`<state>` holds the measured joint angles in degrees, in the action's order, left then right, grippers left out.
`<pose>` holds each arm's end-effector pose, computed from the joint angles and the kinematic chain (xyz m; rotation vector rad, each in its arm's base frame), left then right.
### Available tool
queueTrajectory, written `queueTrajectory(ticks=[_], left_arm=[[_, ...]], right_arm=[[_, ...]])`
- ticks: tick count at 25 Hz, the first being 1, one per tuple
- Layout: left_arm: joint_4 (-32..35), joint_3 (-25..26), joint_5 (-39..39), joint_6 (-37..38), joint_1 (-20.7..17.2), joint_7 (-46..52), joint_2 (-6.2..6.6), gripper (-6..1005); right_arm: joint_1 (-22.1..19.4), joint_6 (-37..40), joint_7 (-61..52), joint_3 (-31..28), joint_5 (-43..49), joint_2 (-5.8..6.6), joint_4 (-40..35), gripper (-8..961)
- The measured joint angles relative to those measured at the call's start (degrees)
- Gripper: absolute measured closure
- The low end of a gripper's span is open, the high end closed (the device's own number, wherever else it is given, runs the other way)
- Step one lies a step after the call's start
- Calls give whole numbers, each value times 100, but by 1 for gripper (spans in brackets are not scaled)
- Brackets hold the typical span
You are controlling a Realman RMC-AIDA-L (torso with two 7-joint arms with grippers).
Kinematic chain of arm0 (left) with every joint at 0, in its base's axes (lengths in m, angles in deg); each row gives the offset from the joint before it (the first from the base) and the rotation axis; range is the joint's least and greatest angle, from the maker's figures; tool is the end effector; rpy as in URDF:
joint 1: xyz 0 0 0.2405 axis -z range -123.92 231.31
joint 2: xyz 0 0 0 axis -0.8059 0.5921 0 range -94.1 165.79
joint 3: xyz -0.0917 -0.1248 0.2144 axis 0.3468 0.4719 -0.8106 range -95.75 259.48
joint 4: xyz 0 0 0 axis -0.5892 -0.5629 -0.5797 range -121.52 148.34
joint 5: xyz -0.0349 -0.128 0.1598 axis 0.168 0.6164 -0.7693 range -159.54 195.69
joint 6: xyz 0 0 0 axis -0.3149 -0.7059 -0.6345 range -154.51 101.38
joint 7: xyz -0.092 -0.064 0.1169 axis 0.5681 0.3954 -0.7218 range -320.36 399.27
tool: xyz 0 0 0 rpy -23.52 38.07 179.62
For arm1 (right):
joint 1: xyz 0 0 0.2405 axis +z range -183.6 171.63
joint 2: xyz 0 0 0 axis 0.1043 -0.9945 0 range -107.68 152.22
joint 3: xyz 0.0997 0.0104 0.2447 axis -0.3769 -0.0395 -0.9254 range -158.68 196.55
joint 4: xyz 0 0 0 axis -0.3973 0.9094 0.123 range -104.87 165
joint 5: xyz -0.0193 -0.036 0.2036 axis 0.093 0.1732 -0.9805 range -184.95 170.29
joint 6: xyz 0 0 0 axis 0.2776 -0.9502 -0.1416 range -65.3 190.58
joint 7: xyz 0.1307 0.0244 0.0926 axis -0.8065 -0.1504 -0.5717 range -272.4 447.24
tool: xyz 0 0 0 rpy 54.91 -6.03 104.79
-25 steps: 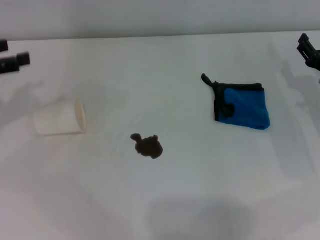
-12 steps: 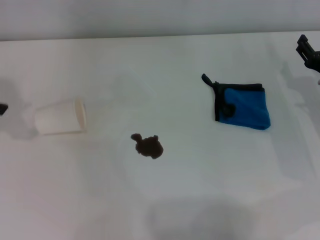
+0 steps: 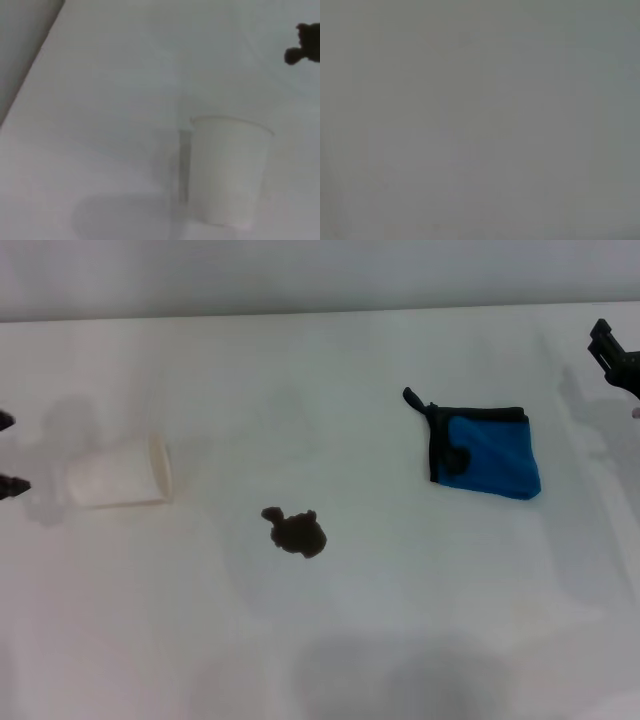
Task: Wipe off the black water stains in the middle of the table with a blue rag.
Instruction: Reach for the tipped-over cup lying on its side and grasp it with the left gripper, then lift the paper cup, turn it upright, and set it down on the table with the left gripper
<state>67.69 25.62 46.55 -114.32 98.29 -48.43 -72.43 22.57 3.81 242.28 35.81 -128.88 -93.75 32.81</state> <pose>-0.2553 0.4179 0.0692 -2.7810 -0.1500 0.6443 0.3875 0.3589 0.0147 -1.4313 0.8743 0.6719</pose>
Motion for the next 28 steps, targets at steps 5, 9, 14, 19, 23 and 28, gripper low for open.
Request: queueTrajectory(ticks=[5, 9, 14, 19, 23, 28], left_arm=[[-14, 1, -56, 381, 143, -299, -131, 120], [-73, -5, -87, 550, 232, -464, -253, 120], [-409, -68, -103, 728, 329, -571, -342, 119], [-651, -79, -119, 804, 386, -574, -356, 119], [-811, -81, -120, 1015, 393, -639, -454, 119], [-1070, -95, -156, 1455, 380, -757, -617, 119]], right_arm=[[-25, 27, 0, 0, 0, 1, 6, 183], [-19, 30, 0, 0, 0, 7, 7, 183], [-19, 31, -6, -18, 0, 10, 7, 183], [-7, 30, -8, -41, 0, 10, 7, 184], [30, 31, -8, -51, 0, 17, -1, 184], [33, 30, -9, -53, 0, 18, -22, 184]])
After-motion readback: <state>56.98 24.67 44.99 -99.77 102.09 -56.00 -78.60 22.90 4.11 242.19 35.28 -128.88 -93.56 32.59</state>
